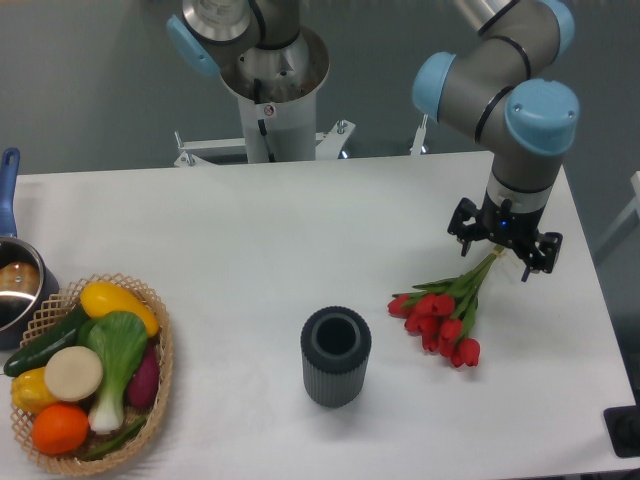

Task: Place the flowers on the table
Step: 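Open the gripper to release the red tulips onto the table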

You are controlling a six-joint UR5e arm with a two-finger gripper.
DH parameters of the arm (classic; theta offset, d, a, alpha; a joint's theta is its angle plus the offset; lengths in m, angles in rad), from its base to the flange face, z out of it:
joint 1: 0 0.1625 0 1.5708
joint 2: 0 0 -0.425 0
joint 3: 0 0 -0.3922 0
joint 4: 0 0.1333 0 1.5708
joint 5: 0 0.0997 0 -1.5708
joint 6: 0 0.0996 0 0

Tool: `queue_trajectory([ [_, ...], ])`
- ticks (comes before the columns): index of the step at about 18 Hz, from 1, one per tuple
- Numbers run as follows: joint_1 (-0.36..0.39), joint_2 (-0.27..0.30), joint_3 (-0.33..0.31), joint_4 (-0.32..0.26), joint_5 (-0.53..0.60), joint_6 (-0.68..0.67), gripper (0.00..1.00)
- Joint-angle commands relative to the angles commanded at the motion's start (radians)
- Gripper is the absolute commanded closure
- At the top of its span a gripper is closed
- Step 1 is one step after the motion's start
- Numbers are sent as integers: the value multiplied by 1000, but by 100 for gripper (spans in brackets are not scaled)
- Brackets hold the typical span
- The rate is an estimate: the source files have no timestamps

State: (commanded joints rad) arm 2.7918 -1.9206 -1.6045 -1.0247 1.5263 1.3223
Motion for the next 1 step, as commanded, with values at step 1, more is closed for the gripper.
queue_trajectory([
  [1,5,0,0,0,0,0,0],
])
